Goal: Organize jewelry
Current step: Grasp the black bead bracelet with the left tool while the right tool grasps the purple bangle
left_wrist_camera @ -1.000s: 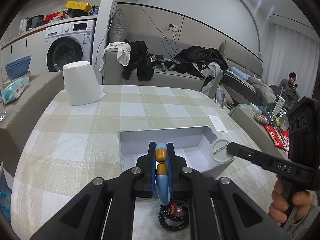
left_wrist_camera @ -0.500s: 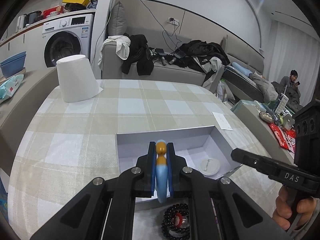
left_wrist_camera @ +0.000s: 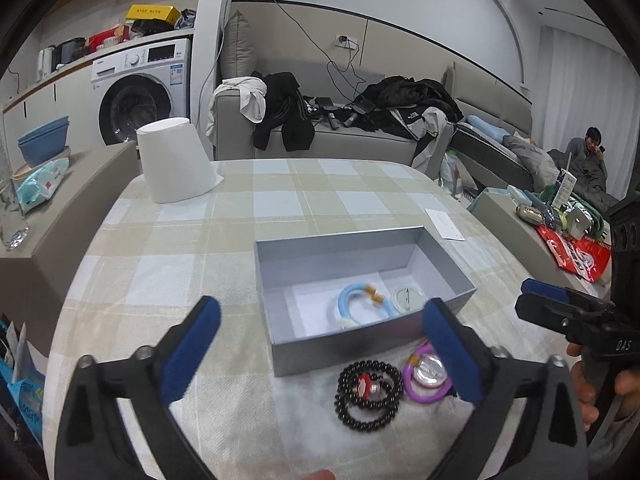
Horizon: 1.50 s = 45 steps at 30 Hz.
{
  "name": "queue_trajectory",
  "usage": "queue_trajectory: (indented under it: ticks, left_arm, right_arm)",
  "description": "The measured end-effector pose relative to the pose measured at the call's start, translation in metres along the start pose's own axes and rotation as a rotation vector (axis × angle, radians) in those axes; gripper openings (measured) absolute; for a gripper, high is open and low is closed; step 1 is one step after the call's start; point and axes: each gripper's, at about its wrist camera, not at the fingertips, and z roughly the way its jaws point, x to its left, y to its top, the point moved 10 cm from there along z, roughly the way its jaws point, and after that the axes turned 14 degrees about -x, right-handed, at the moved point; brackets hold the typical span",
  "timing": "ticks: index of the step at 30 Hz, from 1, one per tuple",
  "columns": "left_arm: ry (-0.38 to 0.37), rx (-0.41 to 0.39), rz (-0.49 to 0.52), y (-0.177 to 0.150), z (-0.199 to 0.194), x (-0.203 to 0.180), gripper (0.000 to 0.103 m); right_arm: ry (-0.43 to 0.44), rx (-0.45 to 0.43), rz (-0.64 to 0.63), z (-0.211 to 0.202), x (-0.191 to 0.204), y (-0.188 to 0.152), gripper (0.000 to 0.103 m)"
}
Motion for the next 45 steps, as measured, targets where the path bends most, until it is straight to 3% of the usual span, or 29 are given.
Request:
queue_trajectory:
  ticks: [7,16,20,25,29,33,42,45]
  left_arm:
    - [0.023,0.019,0.022,-0.02,-0.01,0.004,0.102]
    - [0.026,0.09,0.025,-0.045,-0.006,0.006,0.102]
    - [0.006,0.143,0.048,-0.058,0.001,-0.001,0.102]
    - [-0.08,0.179,0.033,-0.066,0.007,-0.016,0.102]
    - [-0.092,0.218,0.036,-0.07,0.016,-0.023,0.101]
    - [-0.104,0.246,0.053,-0.073,0.025,-0.028,0.095]
    - [-0.111,0.284,0.059,-0.08,0.028,-0.025,0.065]
    - [-0.139,0.284,0.045,-0.08,0.026,-0.027,0.045]
  right_arm:
    - [-0.08,0.08,-0.073,-0.003,-0.006,-0.033,0.103]
    - [-0.061,0.171,-0.126,0.001,0.003,-0.062,0.103]
    - [-0.044,0.193,-0.171,0.002,0.01,-0.069,0.102]
    - [-0.039,0.207,-0.176,0.004,0.01,-0.073,0.1]
    - [-0.05,0.201,-0.165,0.003,0.005,-0.071,0.1]
    - [-0.058,0.195,-0.153,0.001,-0.001,-0.069,0.1]
    - [-0.058,0.195,-0.144,0.0,-0.005,-0.068,0.1]
    - [-0.058,0.196,-0.144,0.002,-0.005,-0.067,0.1]
